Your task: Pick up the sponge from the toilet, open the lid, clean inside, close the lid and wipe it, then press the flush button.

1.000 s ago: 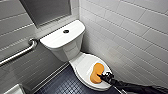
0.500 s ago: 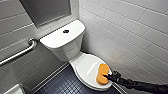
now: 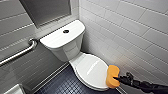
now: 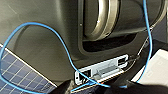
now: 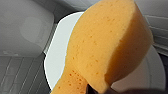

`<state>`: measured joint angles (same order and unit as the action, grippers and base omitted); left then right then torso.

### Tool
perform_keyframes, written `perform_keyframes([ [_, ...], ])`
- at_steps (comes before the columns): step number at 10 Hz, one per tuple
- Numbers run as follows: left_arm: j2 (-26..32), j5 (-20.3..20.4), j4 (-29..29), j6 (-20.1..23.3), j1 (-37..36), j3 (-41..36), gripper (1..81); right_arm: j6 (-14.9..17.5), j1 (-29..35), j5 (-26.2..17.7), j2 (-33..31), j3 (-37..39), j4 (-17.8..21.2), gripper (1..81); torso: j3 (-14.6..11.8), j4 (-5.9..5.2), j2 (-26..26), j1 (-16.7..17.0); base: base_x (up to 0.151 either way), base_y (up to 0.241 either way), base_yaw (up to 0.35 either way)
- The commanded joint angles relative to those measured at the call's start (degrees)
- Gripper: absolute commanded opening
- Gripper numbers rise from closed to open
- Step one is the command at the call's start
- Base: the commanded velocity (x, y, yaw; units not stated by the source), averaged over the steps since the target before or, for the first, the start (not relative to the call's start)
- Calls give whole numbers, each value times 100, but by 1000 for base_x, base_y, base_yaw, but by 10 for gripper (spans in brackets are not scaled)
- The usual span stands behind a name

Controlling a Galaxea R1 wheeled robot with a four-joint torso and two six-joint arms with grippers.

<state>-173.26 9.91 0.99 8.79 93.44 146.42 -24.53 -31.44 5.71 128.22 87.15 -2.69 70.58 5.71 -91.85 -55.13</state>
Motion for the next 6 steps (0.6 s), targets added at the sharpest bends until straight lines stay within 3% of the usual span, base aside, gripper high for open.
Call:
perform_keyframes([
  [1,19,-447,-238,18,250,-245,811,26,-672,-307,-1145,-1095,-12,10,0,0,0,0,0,0,0],
  [3,379,-279,-573,18,214,-938,811,53,-1735,-289,-1595,-1201,-12,10,0,0,0,0,0,0,0],
  [6,1459,-271,-714,18,180,-2634,811,62,-2888,-149,-1824,-1061,-3,10,0,0,0,0,0,0,0],
])
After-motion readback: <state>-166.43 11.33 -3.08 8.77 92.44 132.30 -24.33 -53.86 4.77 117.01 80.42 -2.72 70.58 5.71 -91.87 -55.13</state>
